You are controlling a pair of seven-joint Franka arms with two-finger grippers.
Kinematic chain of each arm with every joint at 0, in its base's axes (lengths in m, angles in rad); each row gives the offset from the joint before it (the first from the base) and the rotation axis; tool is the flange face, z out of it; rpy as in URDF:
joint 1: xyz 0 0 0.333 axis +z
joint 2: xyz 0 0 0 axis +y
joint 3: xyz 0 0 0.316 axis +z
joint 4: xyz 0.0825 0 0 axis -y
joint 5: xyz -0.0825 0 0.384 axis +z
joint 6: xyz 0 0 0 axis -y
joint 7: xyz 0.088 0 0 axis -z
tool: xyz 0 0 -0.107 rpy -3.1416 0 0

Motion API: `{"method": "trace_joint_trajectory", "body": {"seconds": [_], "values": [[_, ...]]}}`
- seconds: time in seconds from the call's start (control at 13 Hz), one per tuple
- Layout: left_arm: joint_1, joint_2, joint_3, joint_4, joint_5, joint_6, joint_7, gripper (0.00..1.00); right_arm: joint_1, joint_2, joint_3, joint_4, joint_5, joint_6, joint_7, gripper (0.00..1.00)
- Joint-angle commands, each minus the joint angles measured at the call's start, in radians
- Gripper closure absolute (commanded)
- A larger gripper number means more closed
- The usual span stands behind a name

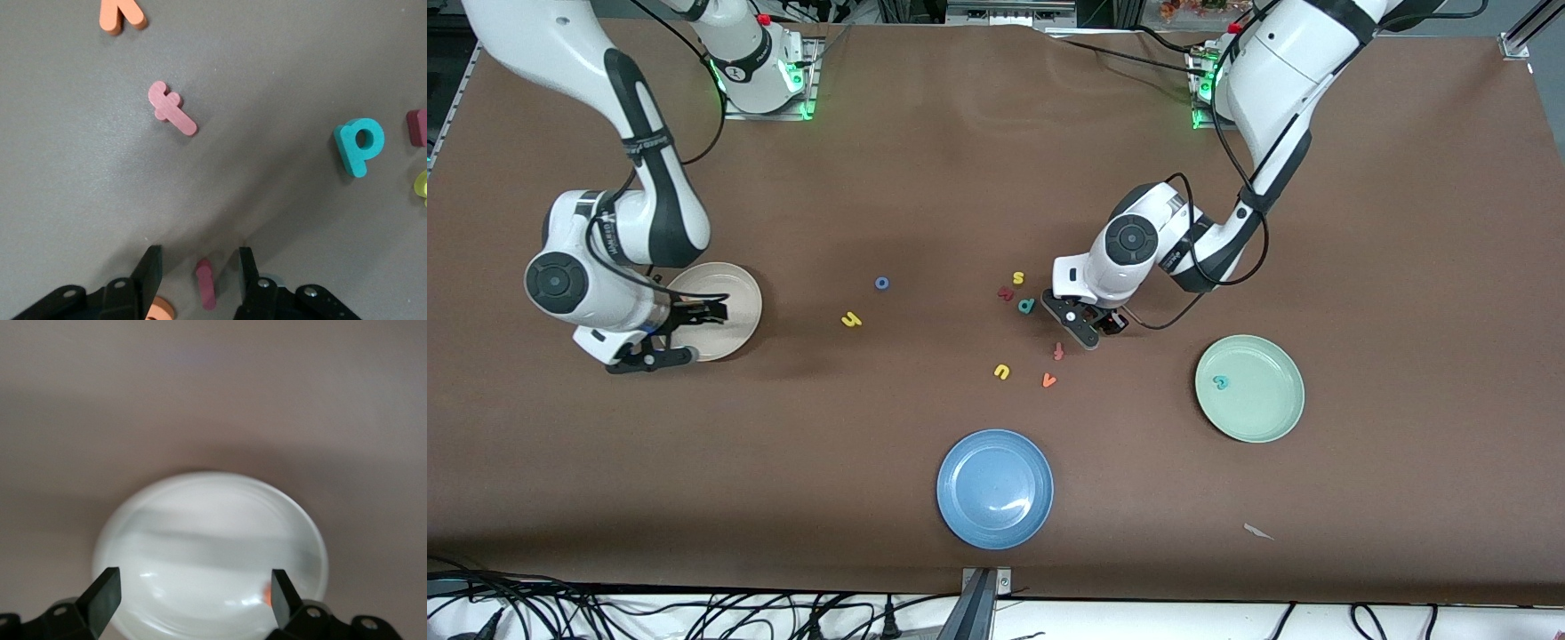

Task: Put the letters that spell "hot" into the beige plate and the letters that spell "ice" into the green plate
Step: 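Grasp yellow h with the right gripper while the left gripper grasps red l, then drop the h on the white plate while the left gripper drops the l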

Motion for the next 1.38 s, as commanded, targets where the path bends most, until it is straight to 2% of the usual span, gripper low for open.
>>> {"method": "trace_joint_trajectory", "body": {"seconds": [0.0, 0.15, 0.23, 0.38, 0.46, 0.61, 0.69, 0.84, 1.0, 1.07, 1.3], "values": [[0.004, -0.018, -0.029, -0.038, 0.039, 0.008, -0.059, 0.46, -0.002, 0.003, 0.083, 0.032, 0.042, -0.021, -0.021, 0.01], [0.006, -0.023, -0.037, -0.058, 0.047, 0.008, -0.065, 0.47, 0.004, 0.011, 0.156, 0.031, 0.055, -0.022, -0.038, 0.01], [0.015, -0.023, -0.037, -0.070, 0.090, 0.008, -0.067, 0.48, 0.007, 0.032, 0.186, 0.031, 0.052, -0.021, -0.043, 0.01], [0.019, -0.023, -0.037, -0.072, 0.133, 0.006, -0.068, 0.62, 0.020, 0.062, 0.211, 0.032, 0.049, -0.007, -0.083, 0.01], [0.019, -0.023, -0.037, -0.072, 0.133, 0.006, -0.068, 0.63, 0.041, 0.071, 0.211, 0.031, 0.049, 0.007, -0.087, 0.01], [0.019, -0.023, -0.037, -0.073, 0.135, 0.006, -0.068, 0.89, 0.091, 0.097, 0.211, 0.023, 0.039, 0.072, -0.168, 0.01], [0.019, -0.024, -0.037, -0.072, 0.135, 0.003, -0.068, 0.97, 0.111, 0.114, 0.211, 0.014, 0.035, 0.123, -0.187, 0.01], [0.019, -0.034, -0.038, -0.072, 0.133, -0.005, -0.067, 1.00, 0.141, 0.144, 0.211, 0.014, 0.035, 0.192, -0.187, 0.01], [0.021, -0.058, -0.040, -0.064, 0.133, -0.032, -0.068, 1.00, 0.139, 0.152, 0.208, 0.008, 0.033, 0.205, -0.237, 0.02], [0.021, -0.076, -0.043, -0.058, 0.131, -0.058, -0.070, 1.00, 0.136, 0.154, 0.204, -0.004, 0.032, 0.220, -0.264, 0.06], [0.047, -0.129, -0.051, -0.039, 0.116, -0.115, -0.064, 1.00, 0.135, 0.154, 0.202, -0.081, 0.032, 0.318, -0.287, 0.06]]}}
